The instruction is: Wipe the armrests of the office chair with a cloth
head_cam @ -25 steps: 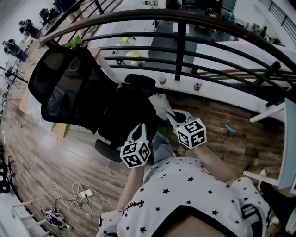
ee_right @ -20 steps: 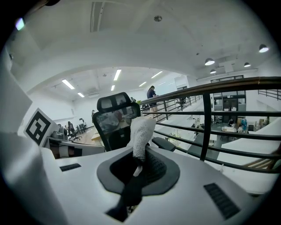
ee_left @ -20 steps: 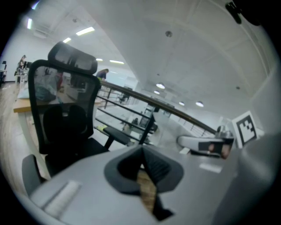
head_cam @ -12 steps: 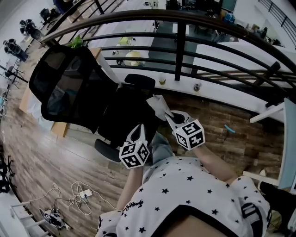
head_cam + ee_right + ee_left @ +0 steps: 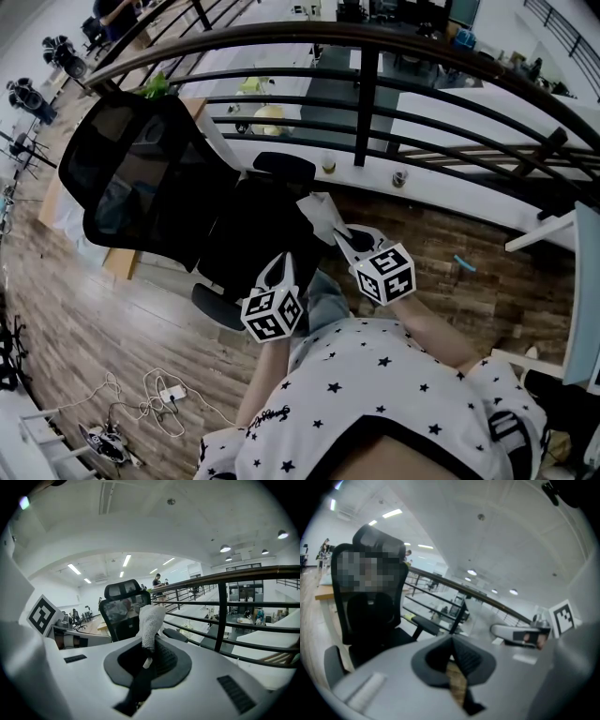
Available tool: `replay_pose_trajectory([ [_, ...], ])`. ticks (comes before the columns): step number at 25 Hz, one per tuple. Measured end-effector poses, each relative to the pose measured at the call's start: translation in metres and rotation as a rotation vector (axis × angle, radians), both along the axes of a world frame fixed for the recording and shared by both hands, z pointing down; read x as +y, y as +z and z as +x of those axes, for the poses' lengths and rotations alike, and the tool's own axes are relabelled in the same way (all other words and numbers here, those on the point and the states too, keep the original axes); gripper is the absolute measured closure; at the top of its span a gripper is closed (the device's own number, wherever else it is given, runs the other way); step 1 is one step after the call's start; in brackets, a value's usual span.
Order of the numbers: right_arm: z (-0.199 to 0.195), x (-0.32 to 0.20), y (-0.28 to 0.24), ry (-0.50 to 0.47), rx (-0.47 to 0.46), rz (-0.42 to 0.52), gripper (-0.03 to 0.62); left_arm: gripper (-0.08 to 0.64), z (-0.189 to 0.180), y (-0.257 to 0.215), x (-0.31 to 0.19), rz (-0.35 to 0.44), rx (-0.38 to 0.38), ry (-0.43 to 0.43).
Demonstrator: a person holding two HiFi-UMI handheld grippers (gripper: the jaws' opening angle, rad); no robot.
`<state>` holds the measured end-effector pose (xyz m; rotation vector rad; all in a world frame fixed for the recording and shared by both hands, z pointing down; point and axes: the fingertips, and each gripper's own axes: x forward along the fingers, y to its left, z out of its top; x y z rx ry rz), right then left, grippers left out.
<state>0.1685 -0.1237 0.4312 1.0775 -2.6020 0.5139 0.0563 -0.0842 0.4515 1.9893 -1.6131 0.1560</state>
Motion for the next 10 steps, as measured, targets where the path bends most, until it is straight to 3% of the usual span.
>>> replay_pose_trajectory([
  [10,-0.0058,-0.0011,-0.0053,-0.006,-0.009,0.015,0.563,0.555,-0.0049,-0.0007,-0.0001,0.003,0.008,-0.011],
])
